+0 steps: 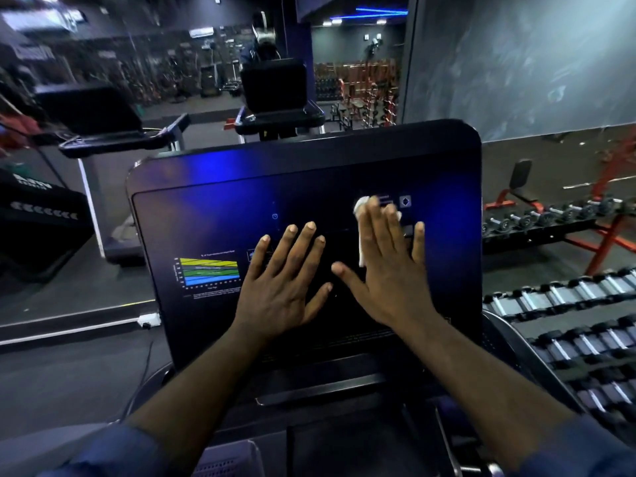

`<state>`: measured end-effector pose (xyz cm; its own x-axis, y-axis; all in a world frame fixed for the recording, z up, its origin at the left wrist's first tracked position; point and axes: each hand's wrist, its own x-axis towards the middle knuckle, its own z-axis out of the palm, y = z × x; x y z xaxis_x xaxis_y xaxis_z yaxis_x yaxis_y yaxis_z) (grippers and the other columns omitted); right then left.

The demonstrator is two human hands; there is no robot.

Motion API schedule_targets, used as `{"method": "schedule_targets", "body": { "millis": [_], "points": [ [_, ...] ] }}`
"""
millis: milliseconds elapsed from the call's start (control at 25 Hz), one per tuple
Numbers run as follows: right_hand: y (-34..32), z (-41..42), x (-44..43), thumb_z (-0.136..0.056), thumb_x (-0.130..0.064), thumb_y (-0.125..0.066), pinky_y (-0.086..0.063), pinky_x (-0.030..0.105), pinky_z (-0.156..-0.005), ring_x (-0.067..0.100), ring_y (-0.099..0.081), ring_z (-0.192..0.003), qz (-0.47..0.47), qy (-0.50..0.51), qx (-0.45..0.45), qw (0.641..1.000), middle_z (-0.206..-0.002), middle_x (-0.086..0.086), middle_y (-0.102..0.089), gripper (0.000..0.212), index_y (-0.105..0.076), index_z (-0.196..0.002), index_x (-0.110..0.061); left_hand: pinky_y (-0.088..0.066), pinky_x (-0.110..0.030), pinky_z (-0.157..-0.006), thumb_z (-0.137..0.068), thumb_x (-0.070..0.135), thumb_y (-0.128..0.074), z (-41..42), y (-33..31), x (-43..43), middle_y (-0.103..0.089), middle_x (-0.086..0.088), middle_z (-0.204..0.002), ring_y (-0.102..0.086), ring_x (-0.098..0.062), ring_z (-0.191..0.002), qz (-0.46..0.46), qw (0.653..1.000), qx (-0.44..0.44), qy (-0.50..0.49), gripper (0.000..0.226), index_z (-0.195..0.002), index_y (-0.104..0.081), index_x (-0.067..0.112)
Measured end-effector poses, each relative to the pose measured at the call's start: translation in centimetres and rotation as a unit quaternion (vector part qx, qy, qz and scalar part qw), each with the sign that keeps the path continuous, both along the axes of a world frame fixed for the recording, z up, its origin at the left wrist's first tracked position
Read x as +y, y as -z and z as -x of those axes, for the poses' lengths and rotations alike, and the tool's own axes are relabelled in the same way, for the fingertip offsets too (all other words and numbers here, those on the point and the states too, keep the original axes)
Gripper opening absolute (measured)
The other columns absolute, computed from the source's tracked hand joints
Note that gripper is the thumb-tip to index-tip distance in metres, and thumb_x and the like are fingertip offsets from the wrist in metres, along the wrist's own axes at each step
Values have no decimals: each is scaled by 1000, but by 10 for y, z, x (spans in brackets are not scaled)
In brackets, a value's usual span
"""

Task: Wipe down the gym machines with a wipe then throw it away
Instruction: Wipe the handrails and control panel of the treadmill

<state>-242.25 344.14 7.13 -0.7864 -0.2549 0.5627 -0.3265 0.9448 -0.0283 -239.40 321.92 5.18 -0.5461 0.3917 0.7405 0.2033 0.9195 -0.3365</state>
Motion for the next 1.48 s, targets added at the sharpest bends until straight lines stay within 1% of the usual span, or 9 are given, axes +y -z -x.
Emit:
{"method": "schedule_targets", "body": {
  "millis": [80,240,440,640,800,1000,1200,1360,1480],
  "points": [
    [6,0,20,-101,-78,-25,-1,68,-124,20,16,-160,-41,2,-2,999,-173,-3,22,93,14,-165,-22,-30,-55,-124,-103,62,-49,3,-13,-11,-27,-7,-173,-27,-25,-159,12,1000,14,3,76,-163,-37,17],
    [-45,22,3,-101,-76,-18,13,64,-123,20,27,-157,175,69,-67,980,-168,-3,33,92,25,-161,-22,-29,-58,-124,-104,60,-49,9,-37,-38,-27,-6,-173,-27,-25,-159,13,999,33,0,75,-163,-37,16],
    [-15,-2,-1,-100,-79,-19,4,66,-125,18,23,-158,-71,-24,-34,997,-170,-7,29,91,21,-163,-27,-30,-61,-123,-105,58,-49,12,-32,-47,-25,-8,-173,-25,-27,-159,32,999,38,10,75,-165,-33,15],
    [-53,22,-25,-102,-75,-20,10,64,-124,23,25,-157,145,64,-52,986,-169,0,32,92,25,-162,-21,-29,-61,-123,-106,55,-49,11,-31,-46,-25,-11,-172,-24,-29,-160,5,999,22,28,75,-163,-35,9],
    [-28,2,-46,-102,-75,-23,10,60,-125,17,20,-159,-50,-21,-8,998,-170,-8,29,89,19,-163,-27,-28,-58,-125,-106,34,-52,11,-27,-55,-32,-13,-170,-31,-30,-157,-53,997,24,44,62,-160,-39,5],
    [-49,11,-76,-103,-72,-18,14,57,-125,20,24,-158,112,46,-34,992,-170,-1,30,87,20,-163,-21,-30,-55,-125,-108,22,-41,9,-34,-55,-43,-16,-163,-41,-31,-151,-129,987,21,98,52,-155,-45,1],
    [-25,-13,-88,-104,-72,-20,-2,62,-127,11,13,-160,-59,-75,-8,995,-172,-15,18,79,11,-165,-33,-29,-57,-125,-111,36,-33,7,-39,-64,-41,-23,-160,-41,-39,-149,-206,960,-18,187,58,-154,-38,-2],
    [-61,11,-103,-106,-68,-19,14,58,-125,20,19,-159,91,52,-11,994,-172,-3,25,82,16,-165,-22,-30,-57,-125,-111,48,-31,3,-40,-62,-42,-23,-160,-38,-36,-150,-195,961,-22,195,66,-155,-36,-1],
    [-28,-13,-136,-107,-58,-37,7,59,-127,21,13,-160,-6,-70,4,998,-174,-3,18,82,6,-167,-23,-30,-57,-124,-111,46,-31,7,-39,-67,-42,-23,-160,-40,-37,-149,-199,961,-22,191,65,-155,-38,0]
  ]
}}
